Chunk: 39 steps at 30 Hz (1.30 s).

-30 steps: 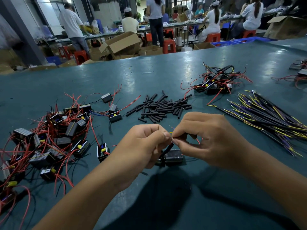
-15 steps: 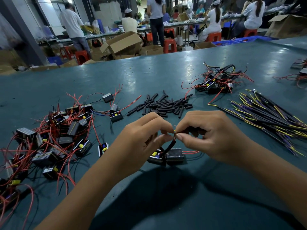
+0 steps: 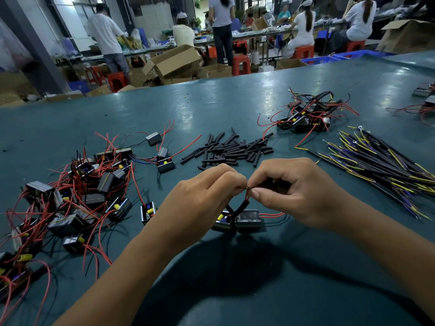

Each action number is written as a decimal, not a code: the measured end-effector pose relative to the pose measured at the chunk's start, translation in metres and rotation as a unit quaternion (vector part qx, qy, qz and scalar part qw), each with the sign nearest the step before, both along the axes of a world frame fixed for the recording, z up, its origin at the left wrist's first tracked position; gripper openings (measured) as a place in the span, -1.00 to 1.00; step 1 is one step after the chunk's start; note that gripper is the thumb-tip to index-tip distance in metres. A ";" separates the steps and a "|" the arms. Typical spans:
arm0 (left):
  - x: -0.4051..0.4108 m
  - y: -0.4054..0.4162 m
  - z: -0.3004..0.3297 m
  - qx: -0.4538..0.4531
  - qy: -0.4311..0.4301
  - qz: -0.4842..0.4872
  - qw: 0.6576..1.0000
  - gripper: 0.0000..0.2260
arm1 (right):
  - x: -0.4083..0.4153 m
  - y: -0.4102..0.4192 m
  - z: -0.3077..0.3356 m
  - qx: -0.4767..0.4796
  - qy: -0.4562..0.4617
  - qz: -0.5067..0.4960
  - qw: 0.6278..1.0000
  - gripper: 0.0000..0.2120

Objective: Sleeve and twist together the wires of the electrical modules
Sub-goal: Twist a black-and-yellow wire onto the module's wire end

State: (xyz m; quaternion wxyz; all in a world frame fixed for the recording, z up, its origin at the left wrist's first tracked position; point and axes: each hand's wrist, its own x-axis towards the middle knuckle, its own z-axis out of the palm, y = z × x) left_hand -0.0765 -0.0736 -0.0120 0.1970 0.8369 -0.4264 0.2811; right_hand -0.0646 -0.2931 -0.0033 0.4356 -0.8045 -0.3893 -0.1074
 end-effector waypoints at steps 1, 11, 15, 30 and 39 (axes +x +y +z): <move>0.000 0.000 0.000 0.006 -0.012 0.005 1.000 -0.93 | 0.000 0.000 0.000 0.003 0.007 0.001 1.000 -0.98; -0.006 -0.004 0.005 0.011 0.004 0.006 1.000 -0.92 | 0.000 -0.001 -0.002 0.023 0.055 0.009 0.998 -0.95; -0.010 -0.007 0.006 -0.034 0.085 0.002 0.996 -0.88 | -0.002 0.000 0.001 0.006 0.007 -0.009 1.000 -0.96; -0.017 -0.003 0.017 -0.153 0.351 -0.007 0.924 -0.91 | -0.006 0.003 0.004 -0.060 -0.159 -0.043 0.985 -0.95; -0.019 -0.006 0.025 -0.254 0.481 -0.043 0.838 -0.91 | -0.005 0.003 0.003 -0.085 -0.208 -0.058 0.973 -0.94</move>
